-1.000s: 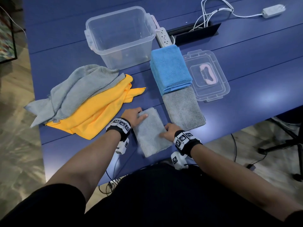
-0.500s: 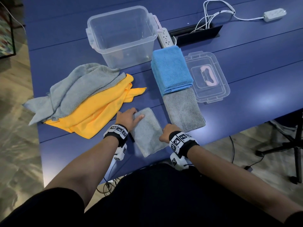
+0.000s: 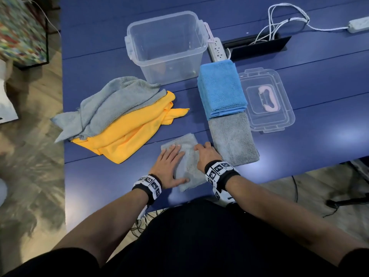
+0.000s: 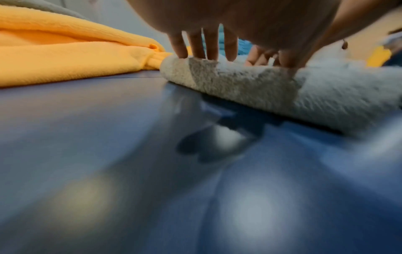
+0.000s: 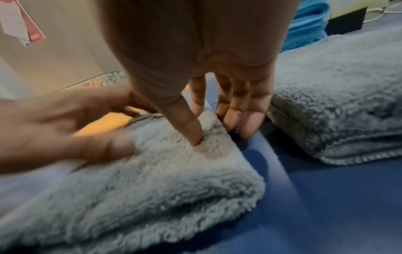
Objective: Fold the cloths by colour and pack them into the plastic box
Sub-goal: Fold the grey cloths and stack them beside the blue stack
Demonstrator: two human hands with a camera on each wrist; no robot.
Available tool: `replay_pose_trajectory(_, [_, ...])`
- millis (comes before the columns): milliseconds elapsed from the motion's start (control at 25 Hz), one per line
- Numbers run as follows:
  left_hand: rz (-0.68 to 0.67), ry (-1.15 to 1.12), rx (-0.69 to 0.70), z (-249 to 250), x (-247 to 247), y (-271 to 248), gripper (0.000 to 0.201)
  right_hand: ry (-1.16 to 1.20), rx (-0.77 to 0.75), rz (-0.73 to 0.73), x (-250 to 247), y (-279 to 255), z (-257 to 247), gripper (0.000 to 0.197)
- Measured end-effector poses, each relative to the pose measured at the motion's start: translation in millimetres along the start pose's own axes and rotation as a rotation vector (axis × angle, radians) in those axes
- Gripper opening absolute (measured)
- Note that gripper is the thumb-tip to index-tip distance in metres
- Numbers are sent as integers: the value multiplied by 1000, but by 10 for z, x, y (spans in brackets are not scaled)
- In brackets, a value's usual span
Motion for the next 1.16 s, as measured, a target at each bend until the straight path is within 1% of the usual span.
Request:
replay_pose_trajectory(40, [-56,0,-11,-27,69,-19,109,-6,0,-9,18,27,2,57])
replay_pose_trajectory(80, [-83,-4,-27,-38,78,-6,115,-19,-4,-12,22,53,-4,57])
replay_pose_trajectory(160, [-91,-35,-72,-8,-14,77,122,-65,-14,29,-24,97,-35,57])
replay_pose_trajectory(240, [-68,-62,-141,21,-114,148,127,-130,-84,130,-133,128,-137,60])
replay_pose_trajectory(280, [-73,-47,-167,19,-112,164,131,-173,-163,163,-181,152,-214,65])
replay_pose_trajectory(320, [-103,-19,-184,19,-70,158,137,-231,-255,134,-180,175,-286,71])
replay_pose_trajectory(360, [-146,10,-197,0,-12,134,143,-297,-331,46,-137,197,-335,79])
replay_pose_trajectory(400, [-176,40,-211,-42,28,114,147,-360,-368,-66,-75,218,-337,87])
replay_pose_trajectory(440, [-192,68,-221,-97,52,113,149,-408,-361,-157,-26,238,-301,95])
replay_pose_trajectory(480, [-199,87,-222,-145,56,126,150,-437,-330,-203,1,252,-249,102])
replay_pose_trajectory(520, [-192,88,-216,-157,24,147,150,-458,-297,-213,15,269,-209,107])
replay_pose_trajectory(600, [-117,30,-206,-127,-102,151,143,-455,-237,-175,13,261,-212,110])
replay_pose_trajectory(640, [-39,-38,-243,-139,-167,132,135,-412,-204,-116,-16,252,-228,106])
replay_pose_trajectory(680, [66,-123,-330,-210,-226,85,125,-344,-160,-34,-74,242,-235,96])
replay_pose_trajectory(720, [174,-212,-460,-313,-276,11,114,-261,-103,49,-143,225,-219,83])
replay_pose_trajectory(760, [238,-299,-605,-421,-279,-56,106,-183,-39,94,-181,216,-179,71])
replay_pose_trajectory(800, [239,-390,-730,-492,-242,-101,99,-119,25,85,-169,207,-116,65])
replay_pose_trajectory(840, [193,-484,-819,-518,-187,-111,91,-82,73,46,-133,204,-57,62])
replay_pose_trajectory(880, [141,-576,-858,-509,-136,-87,80,-73,98,9,-89,206,-6,61])
replay_pose_trajectory(960, [67,-748,-859,-435,-119,3,56,-55,112,-8,-60,236,65,58])
replay_pose_trajectory(1000, [43,-831,-864,-405,-111,34,49,-26,110,-7,-56,259,89,56])
replay_pose_trajectory(1080, [22,-997,-869,-365,-75,93,43,41,95,4,-70,302,126,50])
replay_pose_trajectory(1160, [10,-1202,-834,-276,-36,151,45,114,99,-2,-78,303,159,44])
Point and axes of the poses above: each hand's wrist, its own y-axis towards the middle knuckle, its own x-axis out of the palm, z = x × y, the point moved 7 cm from there along y, towards the middle knuckle, and after that the axes turned 2 degrees about -x, right-handed, at the moved point
